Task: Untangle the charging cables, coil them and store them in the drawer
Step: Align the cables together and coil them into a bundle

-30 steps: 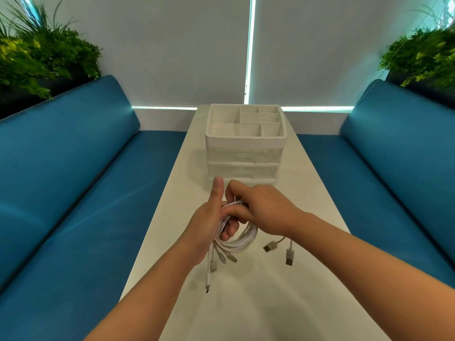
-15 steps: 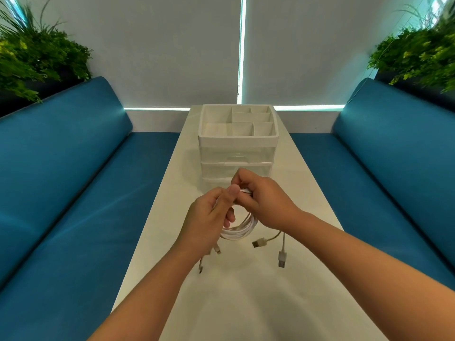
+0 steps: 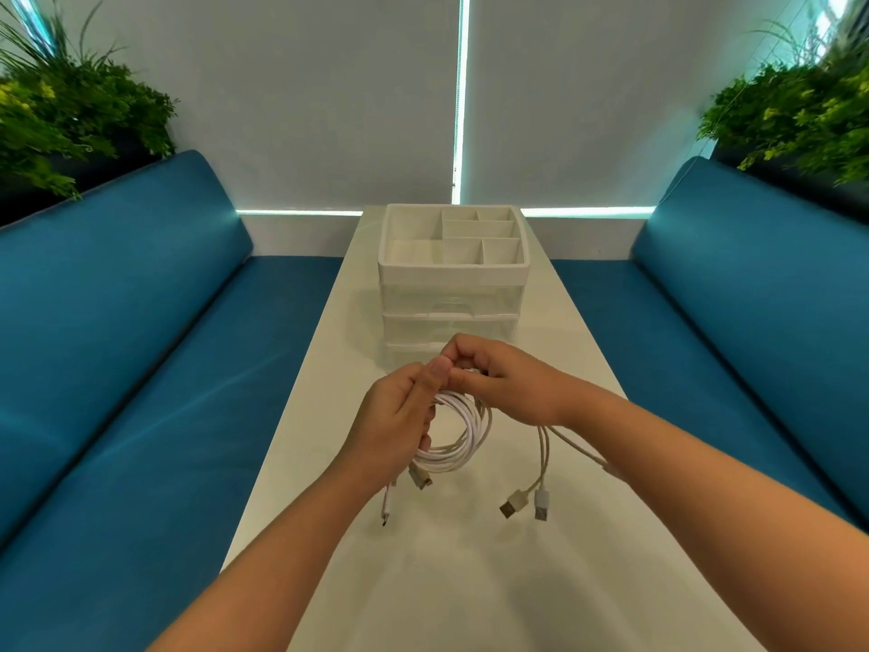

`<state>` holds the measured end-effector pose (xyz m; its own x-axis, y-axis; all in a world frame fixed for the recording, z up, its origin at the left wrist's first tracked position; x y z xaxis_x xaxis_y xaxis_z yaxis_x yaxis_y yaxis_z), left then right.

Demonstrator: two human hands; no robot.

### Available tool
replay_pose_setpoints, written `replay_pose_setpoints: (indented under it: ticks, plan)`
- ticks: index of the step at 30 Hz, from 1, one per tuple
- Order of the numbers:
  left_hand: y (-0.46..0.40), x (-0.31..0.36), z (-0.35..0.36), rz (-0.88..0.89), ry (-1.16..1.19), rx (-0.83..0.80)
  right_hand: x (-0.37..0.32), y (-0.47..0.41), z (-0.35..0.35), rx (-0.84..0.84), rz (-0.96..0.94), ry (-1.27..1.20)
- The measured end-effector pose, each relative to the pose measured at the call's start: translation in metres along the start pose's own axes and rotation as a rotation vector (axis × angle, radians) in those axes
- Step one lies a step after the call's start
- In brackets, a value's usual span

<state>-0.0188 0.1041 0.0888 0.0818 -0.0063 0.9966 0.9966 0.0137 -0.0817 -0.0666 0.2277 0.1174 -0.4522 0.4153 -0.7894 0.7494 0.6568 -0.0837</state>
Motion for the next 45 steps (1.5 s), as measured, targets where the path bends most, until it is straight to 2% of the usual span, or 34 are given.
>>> replay_pose_setpoints:
  ticks: [4,10,14,17,19,21,23,26,30,32,34,38,42,45]
  plan:
    - [0.001,0.002,-0.001,0.033,0.012,-0.019,-0.003,0.002,-0.003,-0.101,0.037,-0.011]
    - [-0.001,0.004,-0.009,0.004,0.077,0.137,0.001,0.002,-0.003,-0.105,0.067,-0.191]
    - [-0.007,-0.009,-0.013,-0.088,-0.008,0.276,0.006,-0.005,0.009,-0.131,0.095,-0.007]
    - [-0.007,-0.018,-0.011,-0.144,0.019,0.316,0.016,-0.007,0.013,-0.097,0.090,0.014]
    - [-0.007,-0.017,-0.007,-0.151,0.120,0.257,0.019,-0.005,0.011,-0.051,0.089,0.002]
    - [-0.008,-0.017,-0.005,-0.157,0.203,0.123,0.021,-0.002,0.007,-0.017,0.084,0.005]
    - [-0.006,-0.016,-0.007,-0.133,0.152,-0.005,0.019,0.000,0.002,-0.020,0.071,0.023]
    - [-0.001,-0.013,-0.007,-0.108,0.137,-0.112,0.014,0.001,-0.007,-0.060,0.040,0.085]
    - [0.003,-0.013,-0.006,-0.301,0.470,-0.261,0.006,0.003,-0.010,-0.124,0.006,0.172]
    - [0.005,-0.012,-0.004,-0.395,0.530,-0.307,0.003,0.004,-0.007,-0.146,-0.005,0.212]
    - [0.005,-0.011,-0.002,-0.404,0.452,-0.261,0.001,0.005,-0.006,-0.131,-0.020,0.204]
    - [0.003,-0.004,-0.004,-0.186,0.102,-0.088,-0.002,0.006,-0.006,-0.117,0.008,0.106]
    - [-0.001,0.001,-0.014,-0.083,0.018,0.044,0.007,0.007,-0.012,-0.139,0.061,0.114]
    - [-0.007,0.005,-0.027,-0.039,-0.027,0.144,0.020,0.009,-0.018,-0.126,0.120,0.296]
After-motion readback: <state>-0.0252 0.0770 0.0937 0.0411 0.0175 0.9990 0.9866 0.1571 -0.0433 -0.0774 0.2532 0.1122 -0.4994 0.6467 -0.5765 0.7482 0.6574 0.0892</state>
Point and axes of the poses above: each hand's wrist, its own y-axis away from the middle knuckle, its own z-axis out of the palm, x = y × z, the point moved 5 cm from there along -y, towards the middle knuckle, and after that the axes turned 4 degrees about y, right-handed, at the moved point
